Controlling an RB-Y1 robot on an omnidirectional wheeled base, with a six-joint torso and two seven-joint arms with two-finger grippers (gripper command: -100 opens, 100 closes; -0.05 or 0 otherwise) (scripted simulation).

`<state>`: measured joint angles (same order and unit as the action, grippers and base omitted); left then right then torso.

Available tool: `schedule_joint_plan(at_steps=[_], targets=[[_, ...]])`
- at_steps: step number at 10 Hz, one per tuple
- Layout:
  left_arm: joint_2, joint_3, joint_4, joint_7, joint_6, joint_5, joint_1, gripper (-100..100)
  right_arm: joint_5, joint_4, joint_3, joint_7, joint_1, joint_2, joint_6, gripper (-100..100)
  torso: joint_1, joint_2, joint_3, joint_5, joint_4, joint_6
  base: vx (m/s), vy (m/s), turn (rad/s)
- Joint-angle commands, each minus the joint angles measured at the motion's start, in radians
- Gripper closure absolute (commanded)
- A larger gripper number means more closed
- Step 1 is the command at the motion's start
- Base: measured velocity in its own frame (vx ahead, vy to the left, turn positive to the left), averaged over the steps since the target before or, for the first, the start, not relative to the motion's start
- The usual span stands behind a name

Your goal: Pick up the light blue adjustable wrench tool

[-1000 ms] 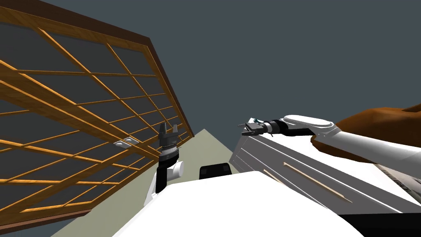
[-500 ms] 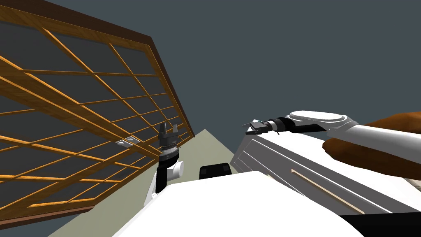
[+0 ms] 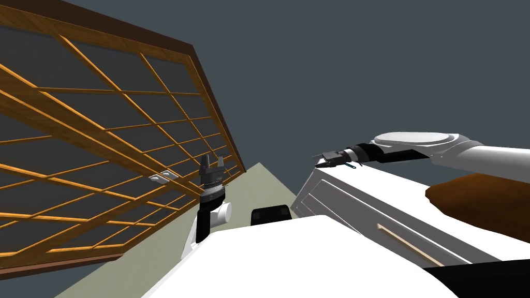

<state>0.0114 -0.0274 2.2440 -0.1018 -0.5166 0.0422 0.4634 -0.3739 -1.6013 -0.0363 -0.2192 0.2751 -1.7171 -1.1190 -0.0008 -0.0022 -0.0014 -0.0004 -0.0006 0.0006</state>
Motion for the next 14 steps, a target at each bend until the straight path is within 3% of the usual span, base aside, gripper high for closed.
schedule_joint_plan(at_steps=[1, 4, 7, 9, 10, 11, 13, 14], targets=[[0.000, 0.000, 0.000, 0.000, 0.000, 0.000, 0.000, 0, -0.003, 0.028, -0.007, -0.005, -0.001, -0.038, -0.005, -100, 0.000, 0.000, 0.000, 0.000, 0.000, 0.000, 0.038, -0.013, 0.034], [0.000, 0.000, 0.000, 0.000, 0.000, 0.000, 0.000, 0, -0.005, 0.109, -0.013, -0.016, 0.045, -0.123, -0.006, -100, 0.001, 0.000, 0.000, 0.000, 0.000, 0.000, 0.041, -0.012, 0.047], [0.000, 0.000, 0.000, 0.000, 0.000, 0.000, 0.000, 0, -0.005, 0.146, -0.017, -0.021, 0.069, -0.180, -0.006, -100, 0.000, 0.001, 0.000, 0.000, 0.000, 0.000, 0.026, -0.016, 0.040], [0.000, 0.000, 0.000, 0.000, 0.000, 0.000, 0.000, 0, -0.006, 0.212, -0.028, -0.030, 0.119, -0.255, -0.006, -100, 0.001, 0.001, 0.001, 0.000, 0.000, 0.000, 0.020, -0.015, 0.055], [0.000, 0.000, 0.000, 0.000, 0.000, 0.000, 0.000, 0, 0.110, 0.212, -0.085, 0.017, 0.119, -0.287, -0.006, -100, 0.001, 0.001, 0.001, 0.001, 0.000, 0.000, 0.013, -0.018, 0.021], [0.000, 0.000, 0.000, 0.000, 0.000, 0.000, 0.000, 0, 0.102, 0.212, -0.077, 0.018, 0.119, -0.274, -0.006, -100, 0.000, 0.002, 0.001, -0.001, 0.000, 0.000, 0.003, -0.005, -0.011], [0.000, 0.000, 0.000, 0.000, 0.000, 0.000, 0.000, 0, 0.039, 0.212, -0.028, -0.030, 0.119, -0.255, -0.006, -100, 0.001, 0.003, 0.002, 0.000, 0.001, 0.000, 0.000, 0.000, 0.000], [0.000, 0.000, 0.000, 0.000, 0.000, 0.000, 0.000, 0, 0.011, 0.212, -0.028, -0.030, 0.119, -0.255, -0.006, -100, 0.001, 0.003, 0.002, 0.000, 0.001, 0.000, 0.000, 0.000, 0.000]])
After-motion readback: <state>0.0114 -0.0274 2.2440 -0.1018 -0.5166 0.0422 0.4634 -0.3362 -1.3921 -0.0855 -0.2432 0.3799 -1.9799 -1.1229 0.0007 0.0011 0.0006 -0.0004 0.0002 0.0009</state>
